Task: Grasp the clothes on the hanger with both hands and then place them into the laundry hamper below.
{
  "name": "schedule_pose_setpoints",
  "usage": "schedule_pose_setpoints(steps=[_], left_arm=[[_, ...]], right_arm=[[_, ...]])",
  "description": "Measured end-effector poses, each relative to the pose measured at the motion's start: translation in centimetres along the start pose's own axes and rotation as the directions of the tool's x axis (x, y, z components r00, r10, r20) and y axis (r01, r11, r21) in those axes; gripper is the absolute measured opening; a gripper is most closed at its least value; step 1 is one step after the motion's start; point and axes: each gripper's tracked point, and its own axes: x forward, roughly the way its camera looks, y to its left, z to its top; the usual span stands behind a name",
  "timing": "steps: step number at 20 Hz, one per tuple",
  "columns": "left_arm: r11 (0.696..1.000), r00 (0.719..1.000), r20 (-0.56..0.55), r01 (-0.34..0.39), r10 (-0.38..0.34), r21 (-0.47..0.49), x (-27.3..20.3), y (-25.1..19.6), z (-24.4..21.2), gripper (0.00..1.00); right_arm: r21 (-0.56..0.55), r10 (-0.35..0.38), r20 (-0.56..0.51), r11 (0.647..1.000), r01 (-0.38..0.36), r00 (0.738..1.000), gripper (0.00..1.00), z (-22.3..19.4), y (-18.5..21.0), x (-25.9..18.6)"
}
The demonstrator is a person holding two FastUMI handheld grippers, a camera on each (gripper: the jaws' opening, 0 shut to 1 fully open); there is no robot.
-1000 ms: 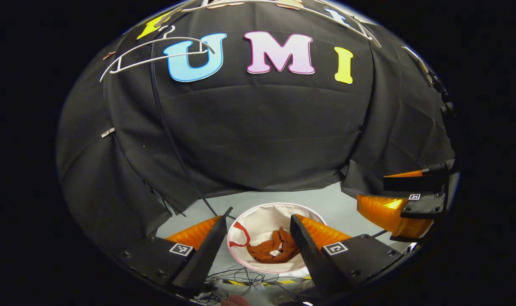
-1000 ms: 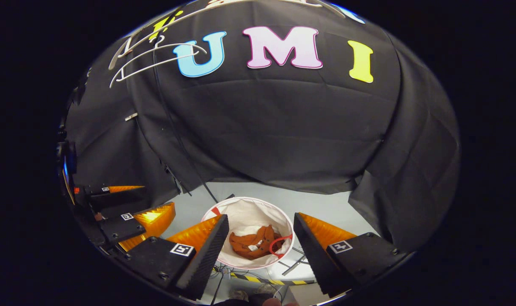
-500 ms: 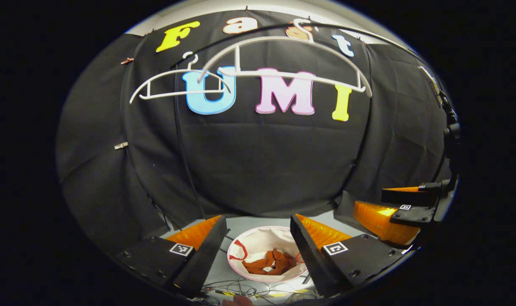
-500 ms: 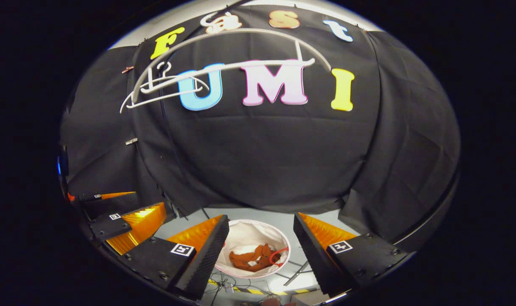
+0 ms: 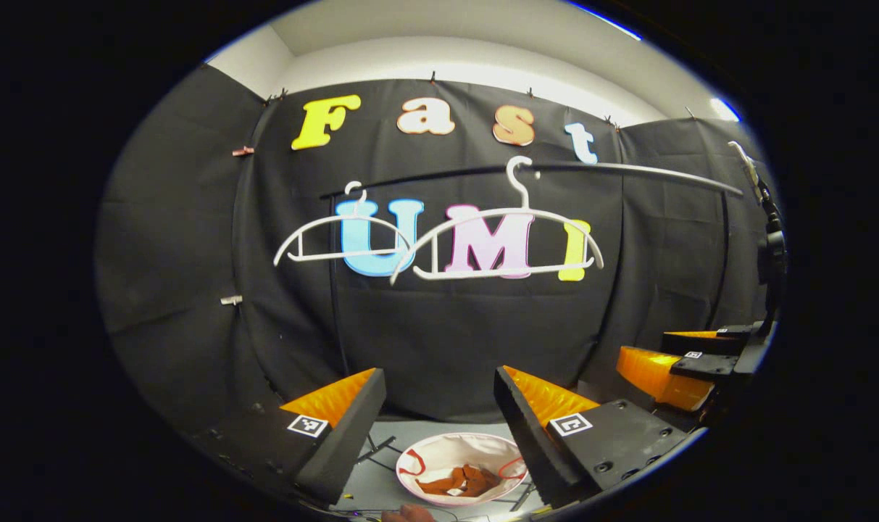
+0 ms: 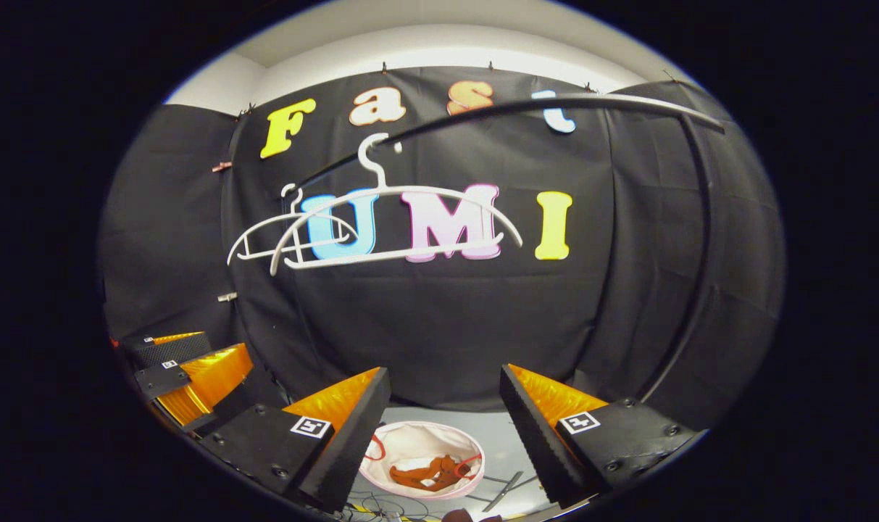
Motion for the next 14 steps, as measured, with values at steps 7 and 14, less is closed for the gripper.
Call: schedule_pose_setpoints(steps=[7, 14], left_arm=[[0.999, 0.993, 0.117, -0.037, 0.035, 0.009, -5.2, 0.6, 5.1, 0.94], [0.999, 0.984, 0.177, -0.032, 0.031, 0.001, -7.9, -0.2, 8.1, 0.95]], right_arm=[[-0.036, -0.003, 0.16, 0.999, 0.009, 0.987, 0.98, 6.2, 0.4, -4.8], [-0.048, 0.01, 0.247, 0.999, 0.002, 0.969, 0.92, 9.3, 1.1, -8.1]])
